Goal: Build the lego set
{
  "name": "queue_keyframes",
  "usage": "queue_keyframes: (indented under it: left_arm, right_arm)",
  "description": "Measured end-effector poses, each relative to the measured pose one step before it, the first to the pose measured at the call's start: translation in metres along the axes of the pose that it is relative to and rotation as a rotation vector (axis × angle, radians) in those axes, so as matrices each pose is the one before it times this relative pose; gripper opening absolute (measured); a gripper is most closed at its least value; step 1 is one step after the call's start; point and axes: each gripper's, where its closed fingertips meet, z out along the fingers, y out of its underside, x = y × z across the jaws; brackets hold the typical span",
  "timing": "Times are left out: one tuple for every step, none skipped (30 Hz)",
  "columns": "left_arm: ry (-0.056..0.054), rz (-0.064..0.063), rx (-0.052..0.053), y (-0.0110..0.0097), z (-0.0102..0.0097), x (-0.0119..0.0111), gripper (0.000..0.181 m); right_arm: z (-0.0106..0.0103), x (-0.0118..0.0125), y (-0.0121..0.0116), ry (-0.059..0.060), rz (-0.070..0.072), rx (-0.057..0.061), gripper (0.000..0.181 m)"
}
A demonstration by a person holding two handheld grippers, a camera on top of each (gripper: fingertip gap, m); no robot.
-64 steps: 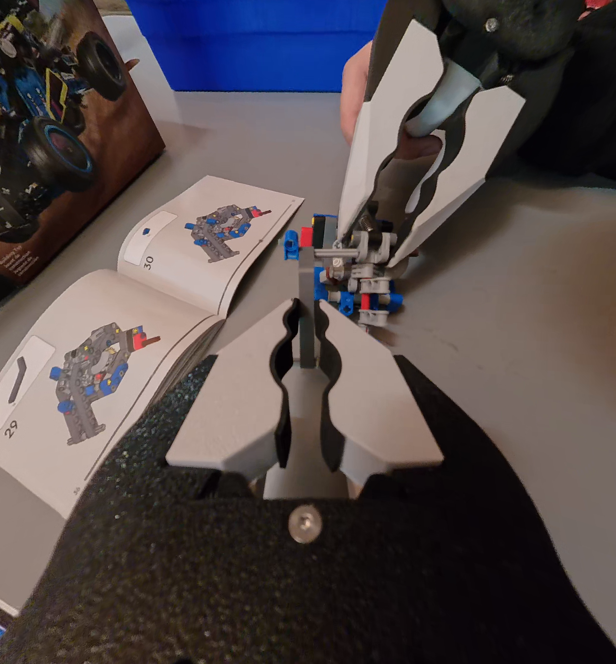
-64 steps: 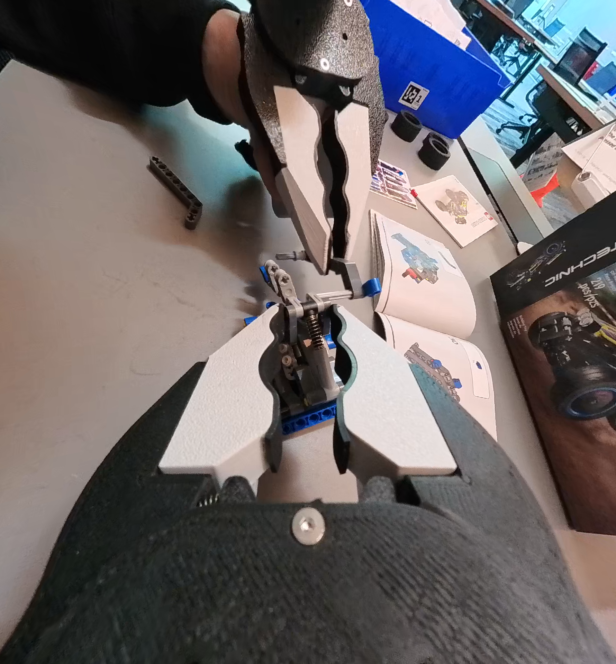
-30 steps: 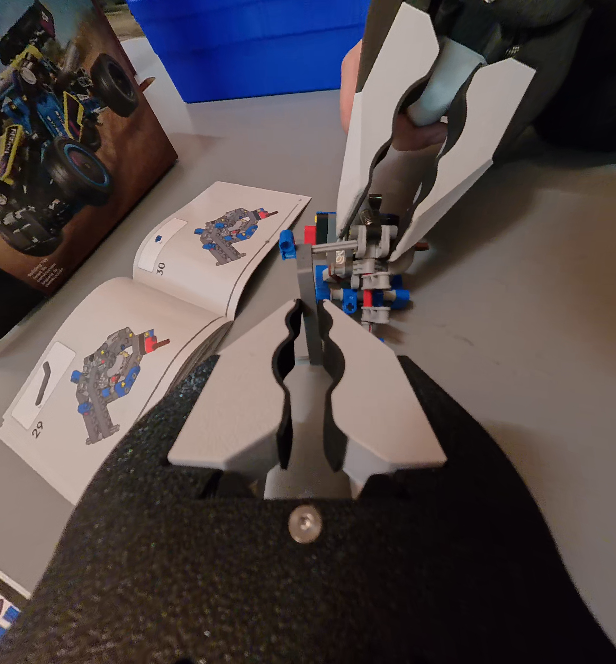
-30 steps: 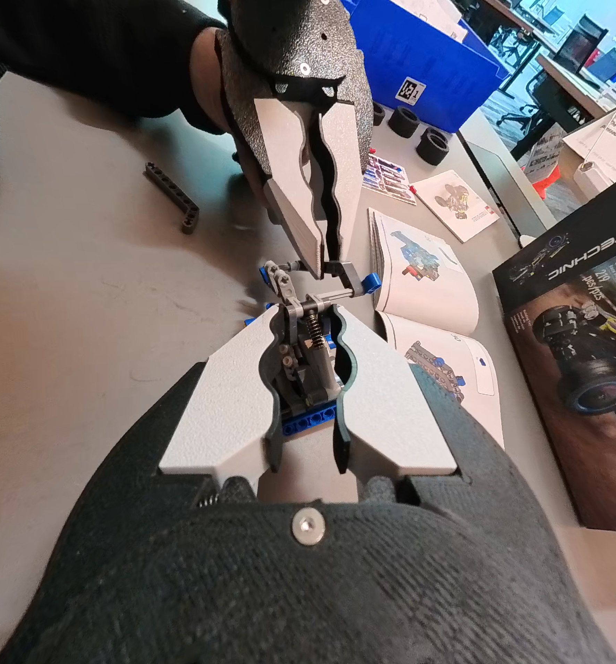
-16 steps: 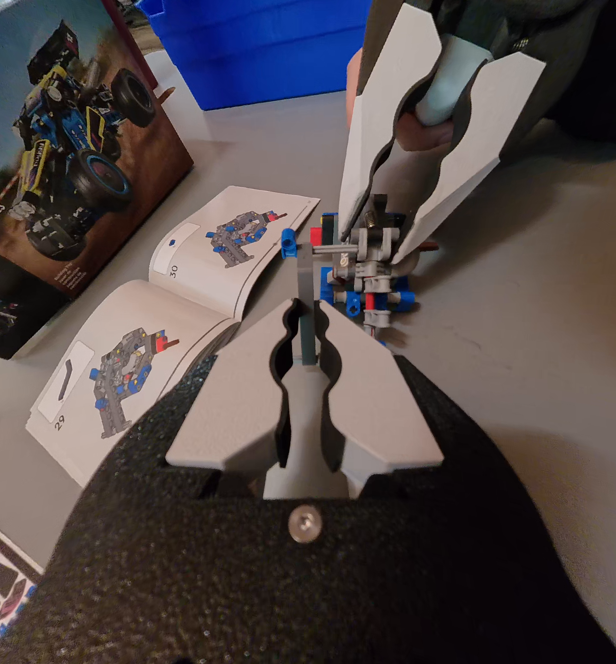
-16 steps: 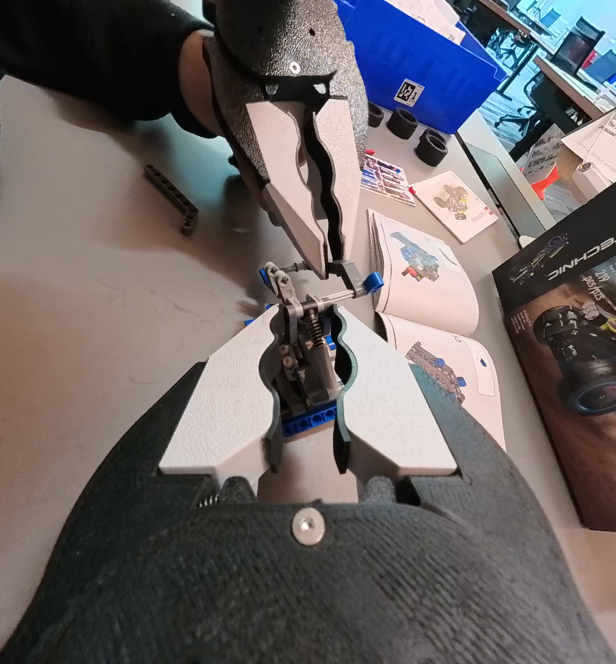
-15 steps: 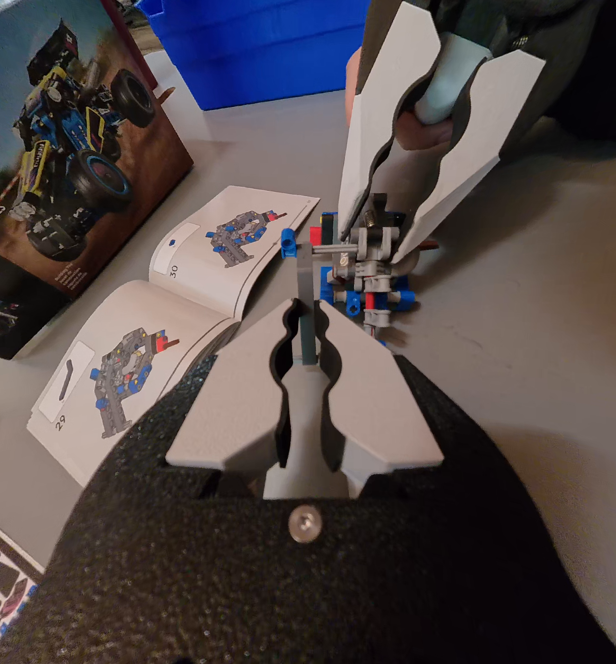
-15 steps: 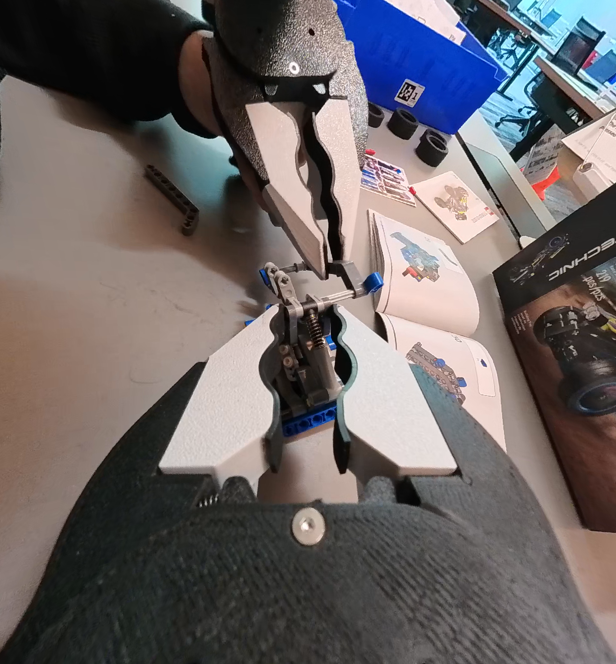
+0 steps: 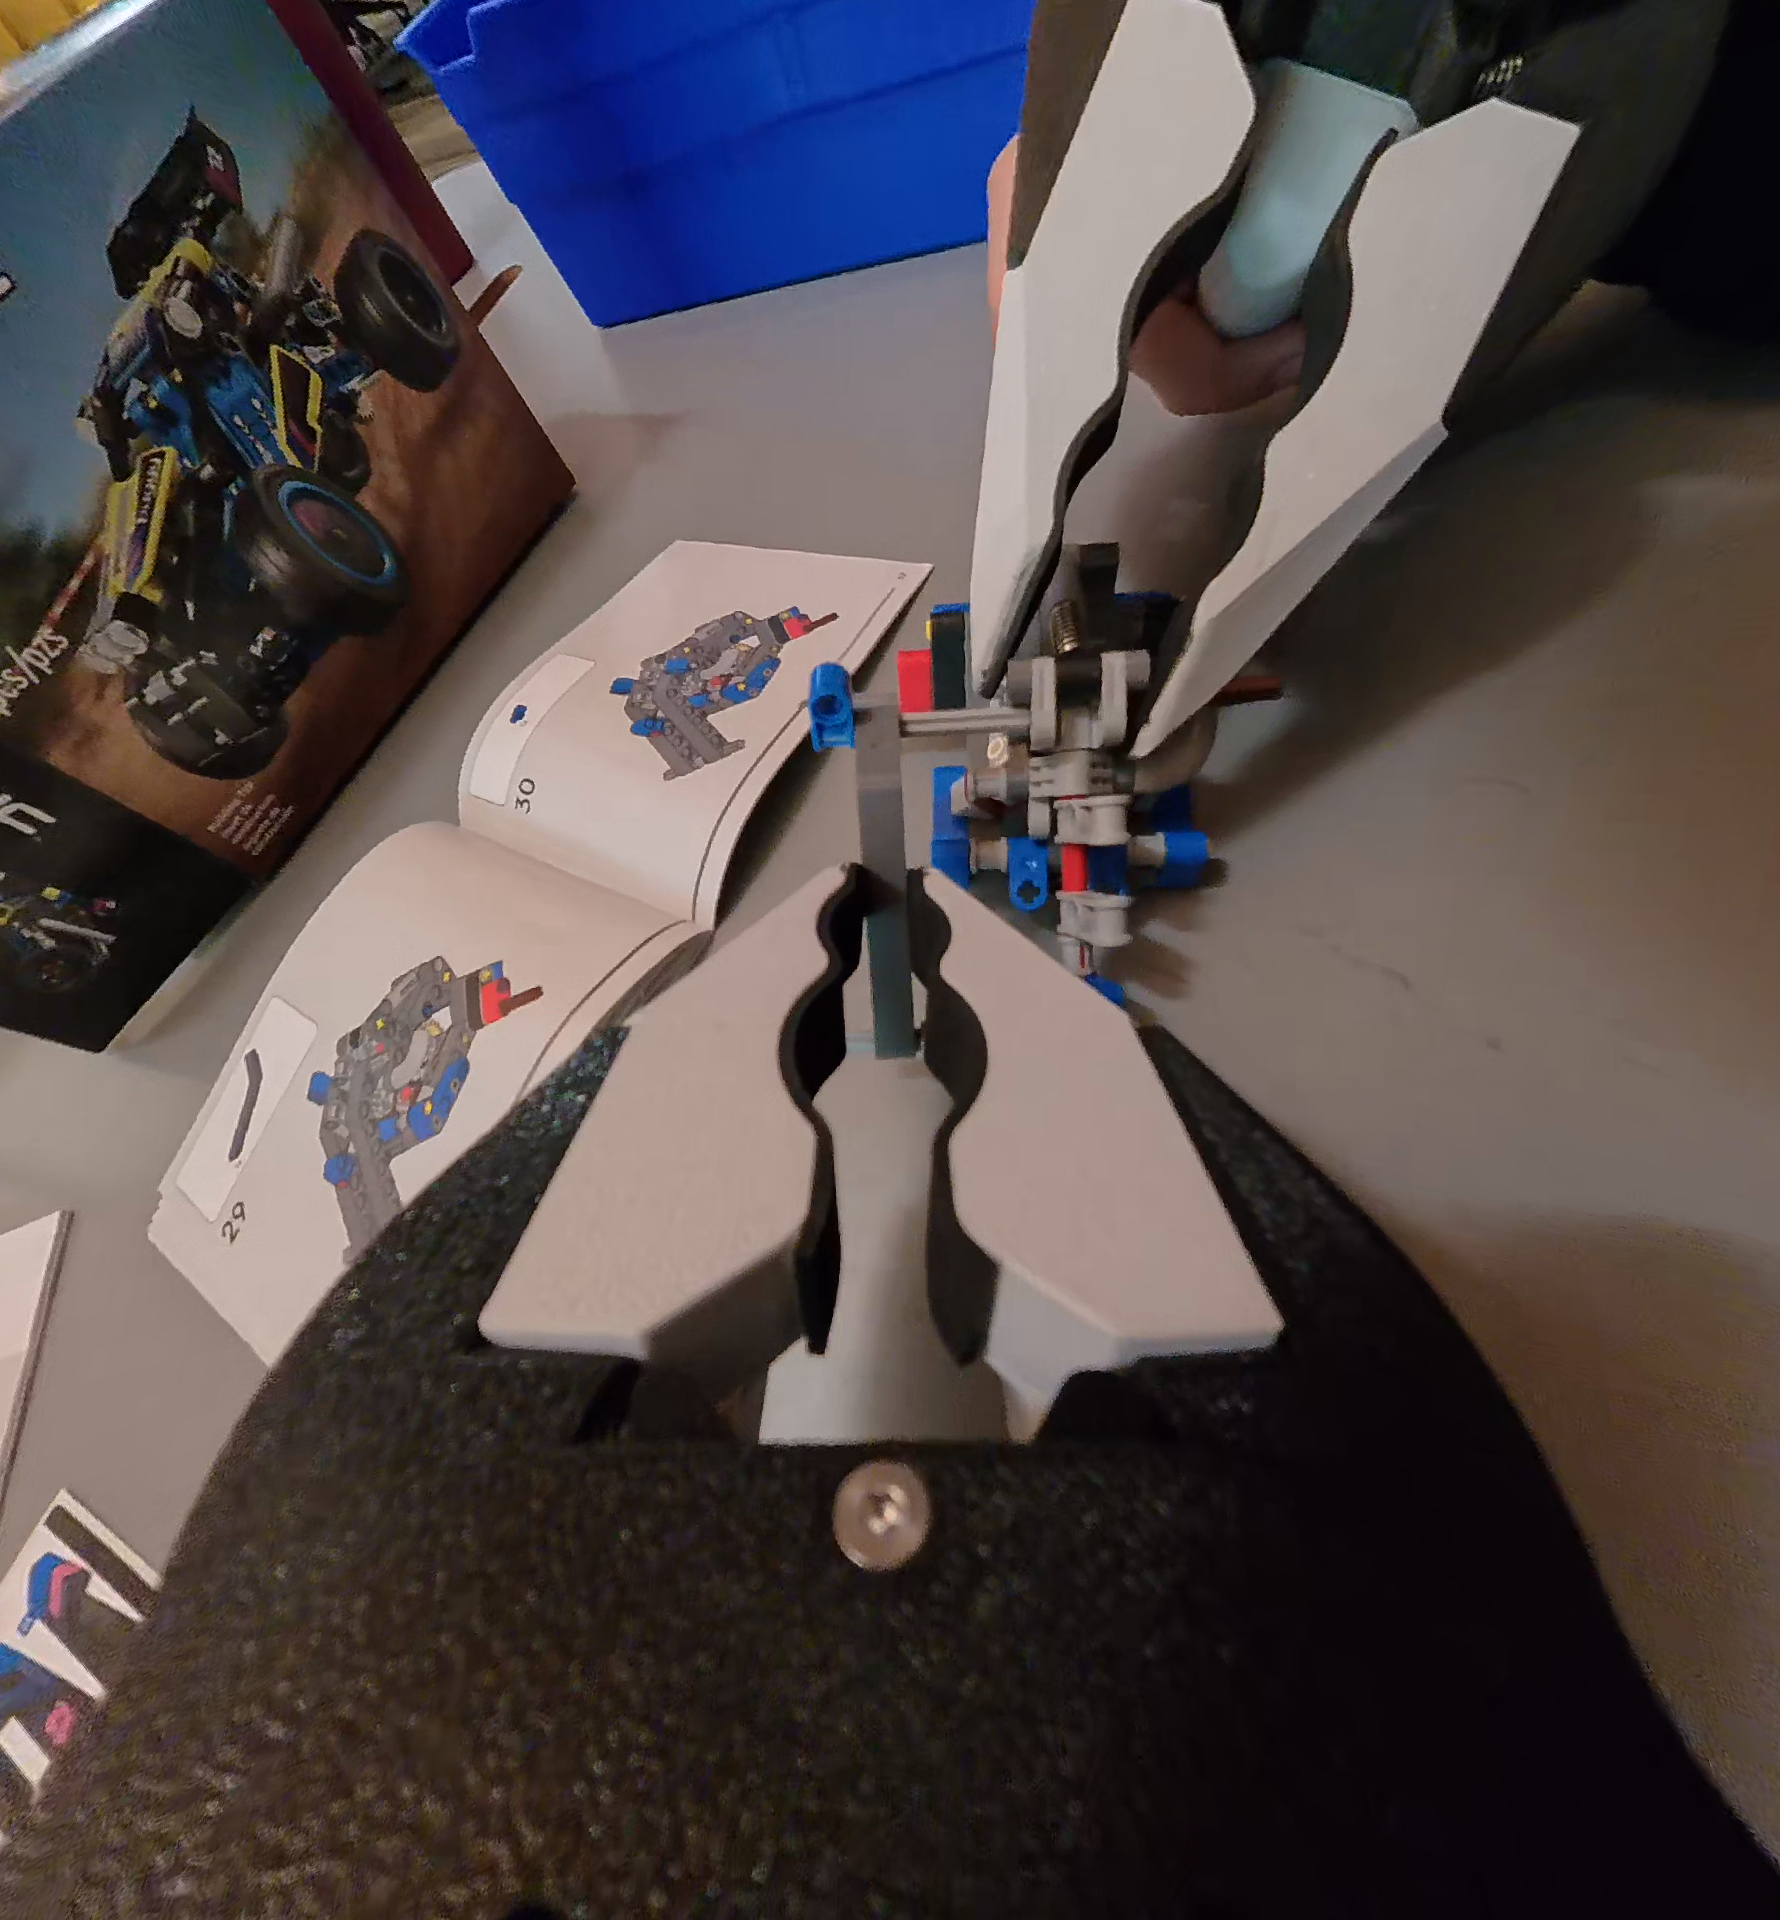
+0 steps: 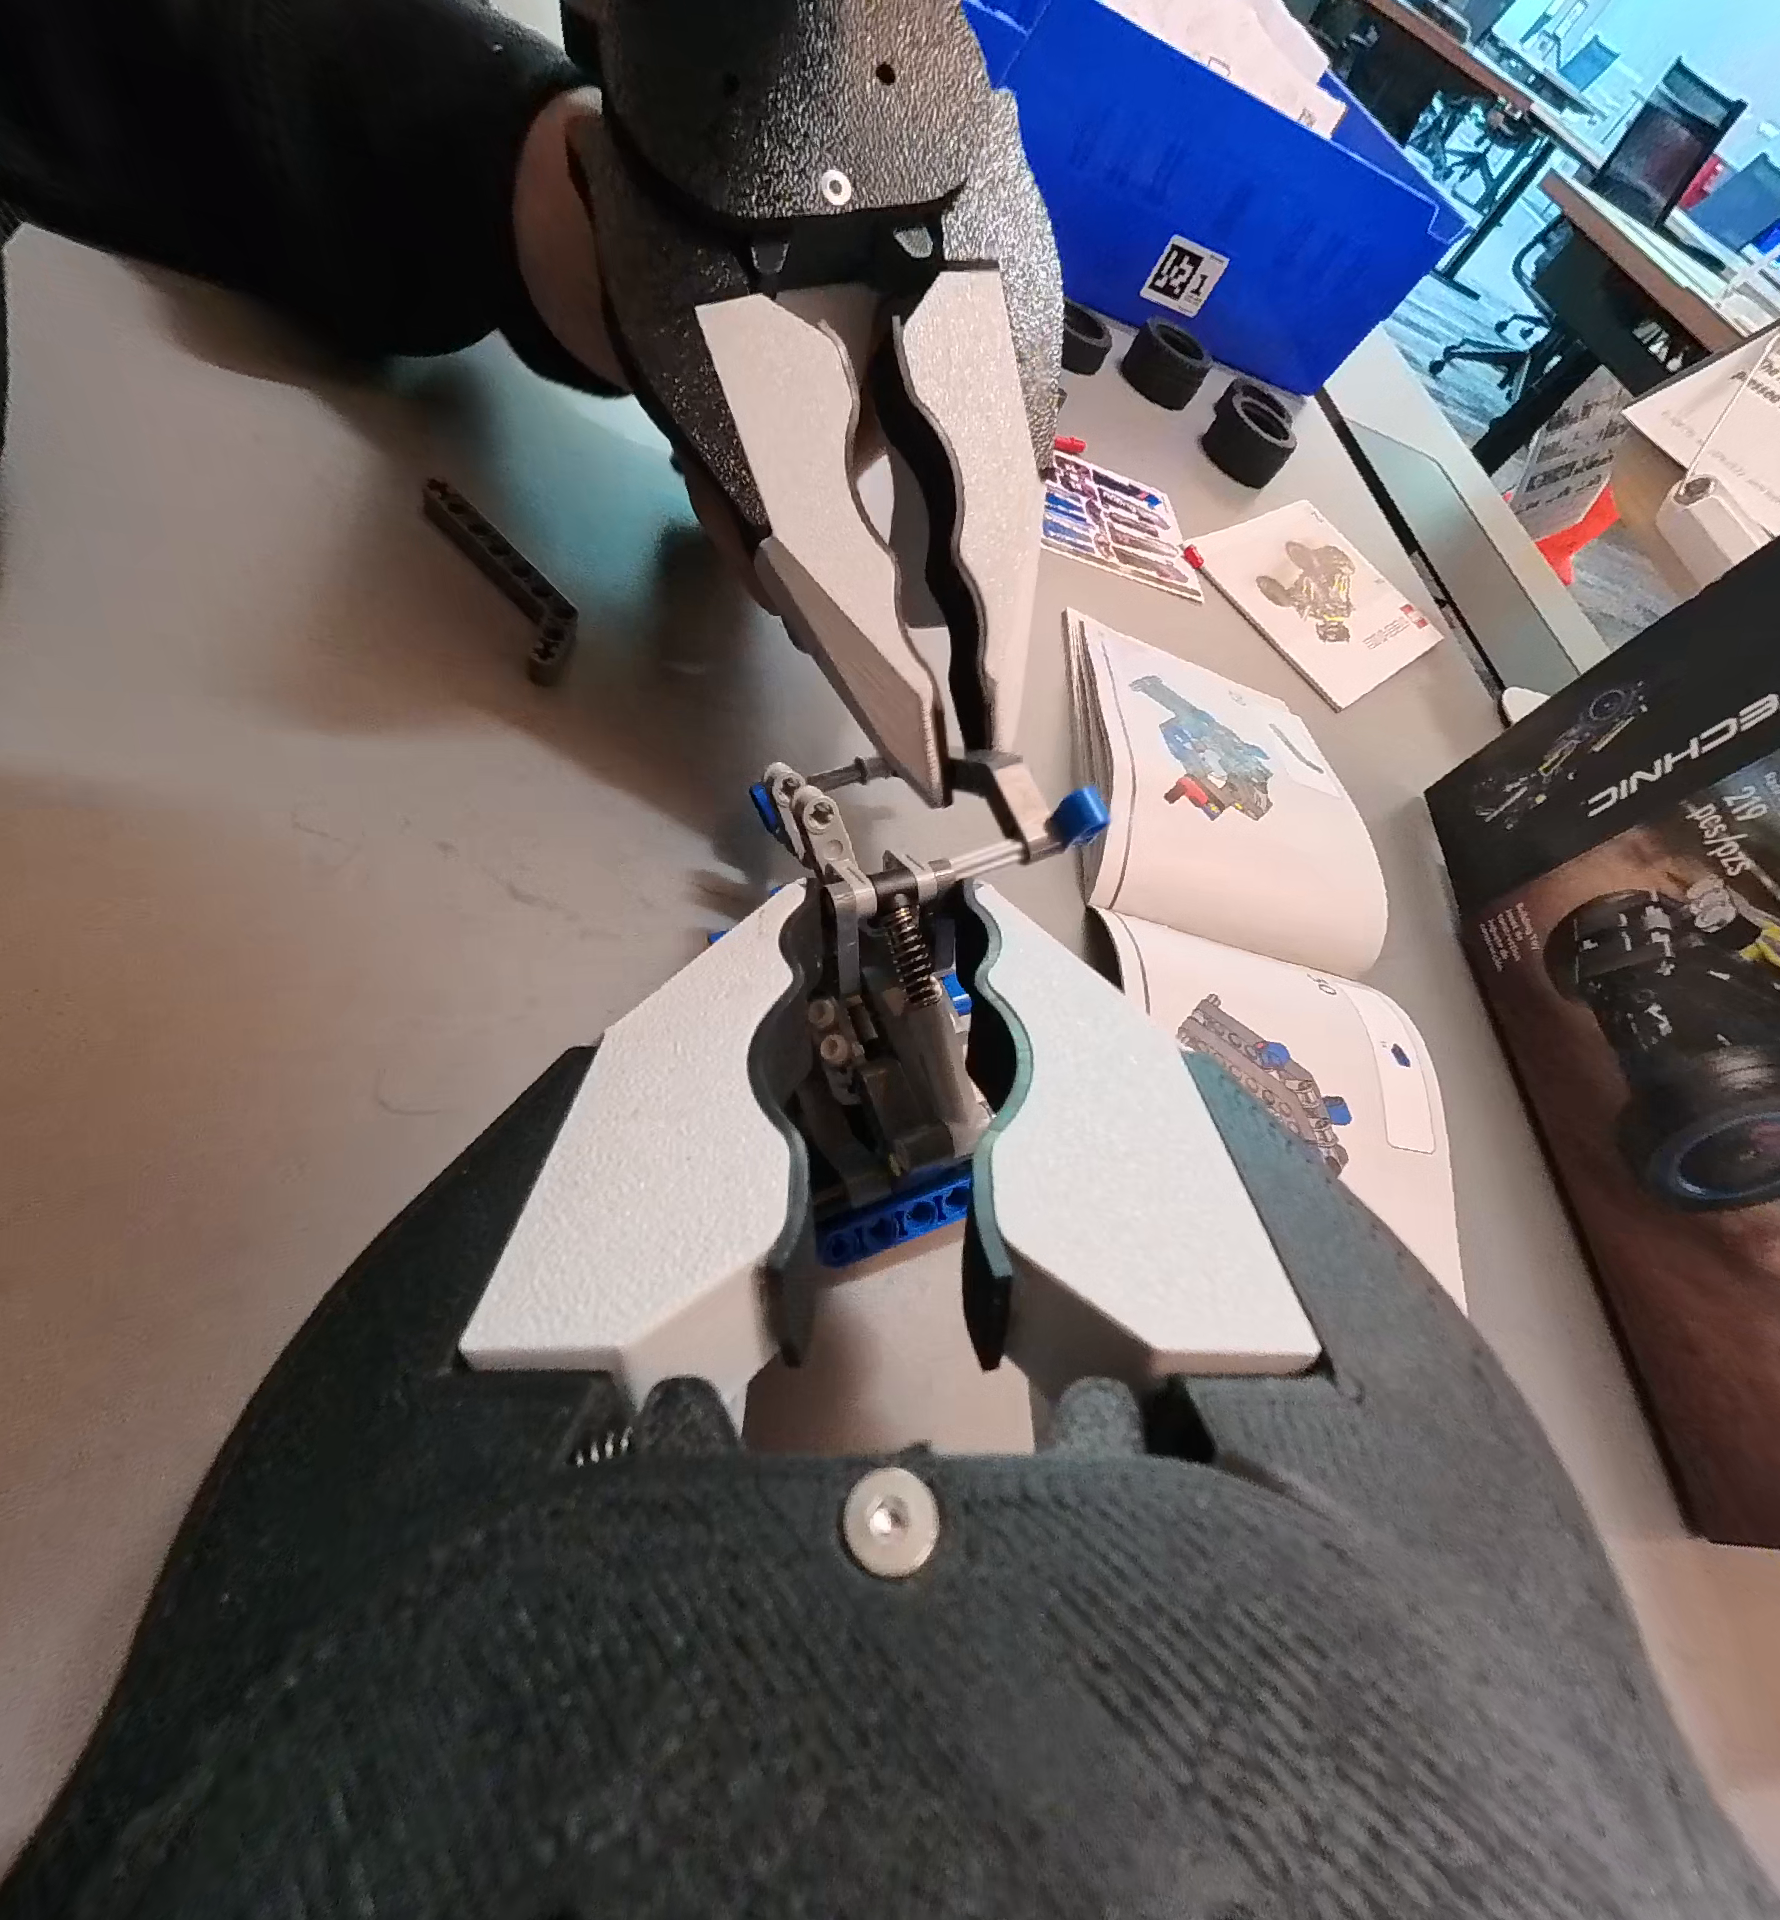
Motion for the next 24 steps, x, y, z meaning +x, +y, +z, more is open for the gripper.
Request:
queue_keyframes:
  left_arm:
    - [0.0017, -0.0082, -0.0058, 0.00084, 0.00024, 0.00030, 0.005]
    - [0.0007, -0.0049, -0.0018, 0.00044, 0.00009, 0.00021, 0.005]
    - [0.0012, -0.0034, 0.0036, -0.00024, -0.00029, 0.00019, 0.005]
    - [0.0069, -0.0070, 0.0034, -0.00013, -0.00042, 0.00075, 0.005]
    - [0.0120, -0.0137, 0.0004, 0.00011, -0.00026, 0.00085, 0.005]
    - [0.0120, -0.0184, -0.0001, 0.00018, -0.00014, 0.00068, 0.006]
    - [0.0106, -0.0146, 0.0012, 0.00014, -0.00033, 0.00063, 0.006]
    - [0.0097, -0.0095, -0.0003, 0.00045, -0.00028, 0.00074, 0.006]
    - [0.0067, -0.0074, -0.0010, 0.00048, -0.00026, 0.00024, 0.006]
    - [0.0038, -0.0060, 0.0041, -0.00031, -0.00030, 0.00010, 0.006]
    - [-0.0005, -0.0025, 0.0068, -0.00084, -0.00025, -0.00018, 0.006]
    - [-0.0014, 0.0045, 0.0018, -0.00024, -0.00016, -0.00034, 0.005]
    - [0.0010, 0.0081, -0.0048, 0.00071, 0.00044, 0.00010, 0.005]
    - [-0.0021, 0.0075, -0.0045, 0.00090, 0.00061, -0.00009, 0.005]
    - [-0.0040, 0.0081, -0.0025, 0.00067, 0.00063, -0.00038, 0.005]
    - [-0.0032, 0.0087, -0.0010, 0.00024, 0.00041, -0.00012, 0.005]
    - [-0.0057, 0.0053, 0.0033, -0.00057, 0.00002, -0.00067, 0.004]
    - [-0.0054, 0.0034, 0.0034, -0.00054, -0.00004, -0.00056, 0.005]
    - [-0.0017, 0.0039, -0.0014, 0.00019, 0.00014, -0.00007, 0.005]
    - [-0.0015, 0.0038, -0.0016, 0.00018, 0.00036, 0.00001, 0.004]
    - [-0.0002, 0.0044, -0.0029, 0.00035, 0.00045, 0.00029, 0.004]
    - [0.0017, 0.0059, -0.0042, 0.00056, 0.00058, 0.00073, 0.004]
    - [-0.0036, 0.0061, -0.0049, 0.00066, 0.00059, -0.00024, 0.004]
    - [-0.0177, 0.0031, -0.0034, 0.00073, 0.00018, -0.00241, 0.004]
  right_arm:
    - [0.00035, -0.00025, -0.00021, -0.0004, -0.0010, 0.0004, 0.023]
    - [0.00043, -0.00029, -0.00024, -0.0009, -0.0010, 0.0003, 0.023]
    - [0.00017, -0.00005, -0.00009, 0.0007, -0.0009, 0.0004, 0.023]
    - [-0.00007, 0.00002, 0.00003, 0.0001, 0.0010, 0.0003, 0.023]
    - [-0.00020, 0.00022, 0.00010, -0.0002, 0.0016, 0.0004, 0.023]
    - [-0.00031, 0.00023, 0.00010, 0.0008, 0.0006, 0.0001, 0.023]
    - [-0.00006, 0.00018, 0.00002, 0.0002, 0.0011, -0.0001, 0.023]
    - [0.00002, -0.00012, -0.00001, -0.0012, 0.0007, 0.0003, 0.023]
    - [0.00009, -0.00026, -0.00009, -0.0008, -0.0010, 0.0007, 0.023]
    - [0.00009, -0.00019, -0.00008, -0.0004, -0.0013, 0.0006, 0.023]
    - [0.00021, -0.00030, -0.00014, -0.0016, -0.0005, 0.0010, 0.023]
    - [0.00011, -0.00018, -0.00009, -0.0009, -0.0011, 0.0010, 0.023]
    - [0.00011, -0.00026, -0.00008, -0.0011, -0.0003, 0.0009, 0.023]
    - [0.00014, -0.00065, -0.00046, -0.0043, 0.0012, 0.0027, 0.023]
    - [0.00031, -0.00034, -0.00017, -0.0013, 0.0002, 0.0019, 0.023]
    - [0.00030, -0.00024, -0.00024, -0.0003, -0.0011, 0.0009, 0.023]
    - [0.00008, -0.00008, -0.00003, 0.0000, -0.0007, 0.0005, 0.023]
    - [0.00004, 0.00007, -0.00008, 0.0003, -0.0002, 0.0005, 0.023]
    - [0.00006, -0.00005, 0.00004, 0.0000, 0.0001, 0.0003, 0.023]
    - [-0.00003, 0.00003, 0.00005, 0.0001, -0.0004, -0.0004, 0.023]
    - [0.00006, 0.00018, -0.00001, 0.0013, -0.0010, -0.0005, 0.023]
    - [0.00026, -0.00006, -0.00007, -0.0004, 0.0002, 0.0005, 0.023]
    - [0.00006, -0.00008, 0.00001, -0.0009, 0.0025, 0.0017, 0.023]
    - [-0.00008, -0.00016, -0.00010, -0.0025, 0.0030, 0.0030, 0.023]
